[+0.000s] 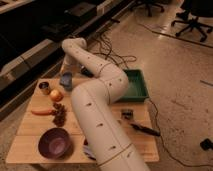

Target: Place sponge in plastic cup

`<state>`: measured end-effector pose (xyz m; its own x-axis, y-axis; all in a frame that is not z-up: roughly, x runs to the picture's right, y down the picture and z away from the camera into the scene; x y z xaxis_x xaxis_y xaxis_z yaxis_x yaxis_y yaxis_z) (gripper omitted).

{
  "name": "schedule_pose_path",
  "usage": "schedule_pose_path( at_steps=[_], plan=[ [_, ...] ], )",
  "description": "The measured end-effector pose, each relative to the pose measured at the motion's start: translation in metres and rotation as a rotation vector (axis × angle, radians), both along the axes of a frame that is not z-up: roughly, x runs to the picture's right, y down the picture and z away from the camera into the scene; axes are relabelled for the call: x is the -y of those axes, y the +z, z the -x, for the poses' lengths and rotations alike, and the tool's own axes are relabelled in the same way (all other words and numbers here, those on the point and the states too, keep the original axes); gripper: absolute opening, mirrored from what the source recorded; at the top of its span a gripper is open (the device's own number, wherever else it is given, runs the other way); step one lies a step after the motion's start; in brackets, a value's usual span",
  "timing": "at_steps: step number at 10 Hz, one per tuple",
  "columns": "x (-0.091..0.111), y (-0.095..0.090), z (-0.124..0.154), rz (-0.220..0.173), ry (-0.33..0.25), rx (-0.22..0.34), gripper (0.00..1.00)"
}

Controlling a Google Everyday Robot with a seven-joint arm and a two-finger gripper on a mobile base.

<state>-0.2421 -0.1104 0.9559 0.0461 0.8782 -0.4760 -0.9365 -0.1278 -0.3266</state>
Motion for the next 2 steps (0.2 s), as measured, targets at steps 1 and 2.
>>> schedule_pose_path(
  at_steps=[1, 2],
  plan=[
    [-0.001, 0.001, -0.0002, 0.004, -0.003, -0.002, 0.0],
    [-0.0008, 0.0008, 0.0, 0.006, -0.004, -0.003, 0.02]
  ],
)
